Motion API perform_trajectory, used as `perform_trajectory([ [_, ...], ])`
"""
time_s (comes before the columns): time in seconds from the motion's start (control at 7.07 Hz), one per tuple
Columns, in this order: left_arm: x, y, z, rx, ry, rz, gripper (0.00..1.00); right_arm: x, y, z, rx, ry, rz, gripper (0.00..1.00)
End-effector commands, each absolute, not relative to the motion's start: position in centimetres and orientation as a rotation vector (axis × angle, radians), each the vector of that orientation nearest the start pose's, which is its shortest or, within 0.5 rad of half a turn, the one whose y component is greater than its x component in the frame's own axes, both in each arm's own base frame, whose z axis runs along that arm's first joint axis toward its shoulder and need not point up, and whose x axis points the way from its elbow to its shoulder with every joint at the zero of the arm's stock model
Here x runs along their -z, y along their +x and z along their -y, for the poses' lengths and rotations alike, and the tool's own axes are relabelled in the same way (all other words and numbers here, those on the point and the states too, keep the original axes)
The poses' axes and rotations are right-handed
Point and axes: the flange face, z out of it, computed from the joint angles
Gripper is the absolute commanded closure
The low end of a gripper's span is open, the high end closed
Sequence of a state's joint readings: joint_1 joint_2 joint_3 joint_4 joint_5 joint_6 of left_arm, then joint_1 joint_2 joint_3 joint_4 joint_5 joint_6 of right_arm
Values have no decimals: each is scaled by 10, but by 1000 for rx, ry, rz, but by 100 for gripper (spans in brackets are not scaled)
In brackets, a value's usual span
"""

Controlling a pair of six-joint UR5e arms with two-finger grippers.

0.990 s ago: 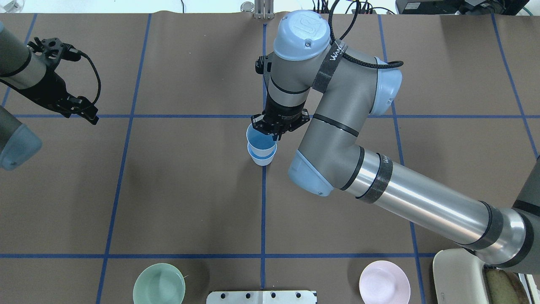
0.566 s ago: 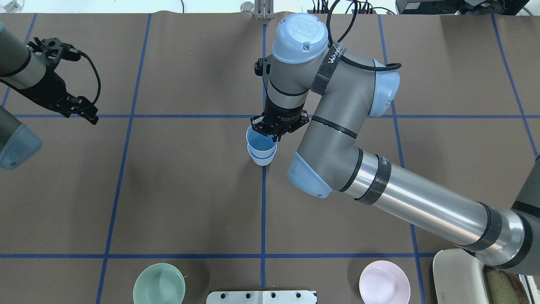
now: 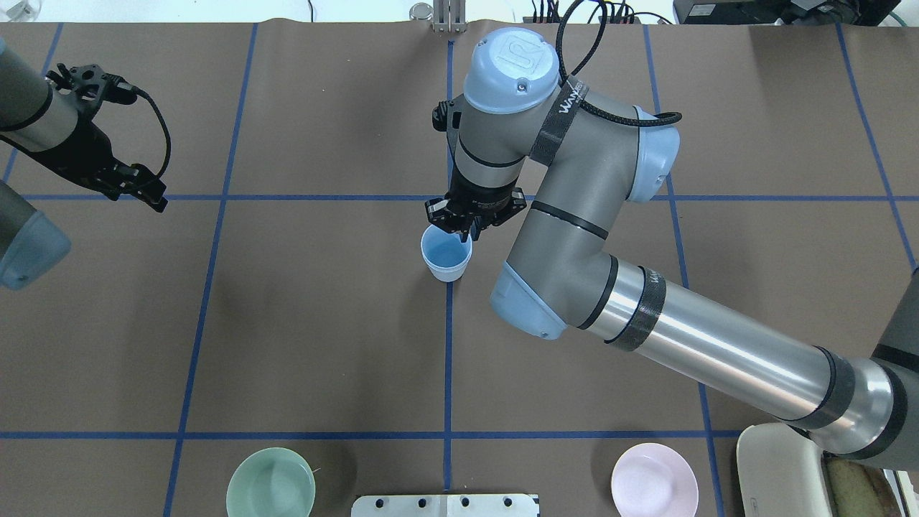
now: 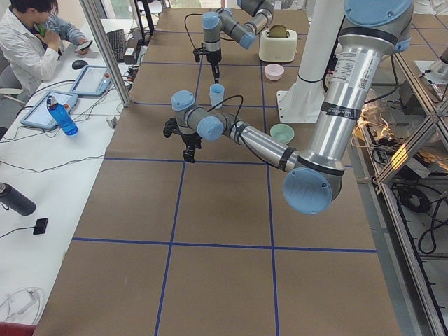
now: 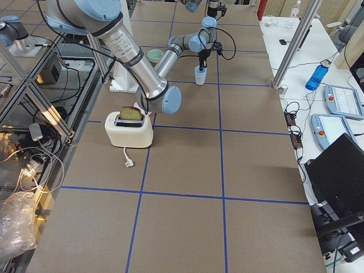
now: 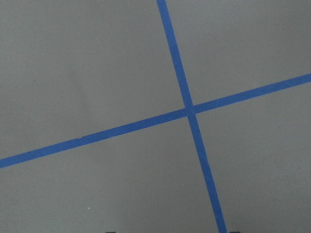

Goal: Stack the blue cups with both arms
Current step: 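Lower the held cup into the centre cup and open the right gripper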

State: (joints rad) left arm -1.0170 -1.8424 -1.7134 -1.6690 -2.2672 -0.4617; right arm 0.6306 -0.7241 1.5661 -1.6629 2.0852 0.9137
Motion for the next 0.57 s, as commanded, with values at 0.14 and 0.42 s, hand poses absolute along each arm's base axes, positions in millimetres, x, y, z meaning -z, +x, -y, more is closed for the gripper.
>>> perform_trajectory([
  [0.14,-432,244,550,-244,104,-834,17,-144,-521,490,215,70,892,1],
  [0.42,-431,197,567,-172,109,-853,10,-180,-450,515,165,113,887,0],
])
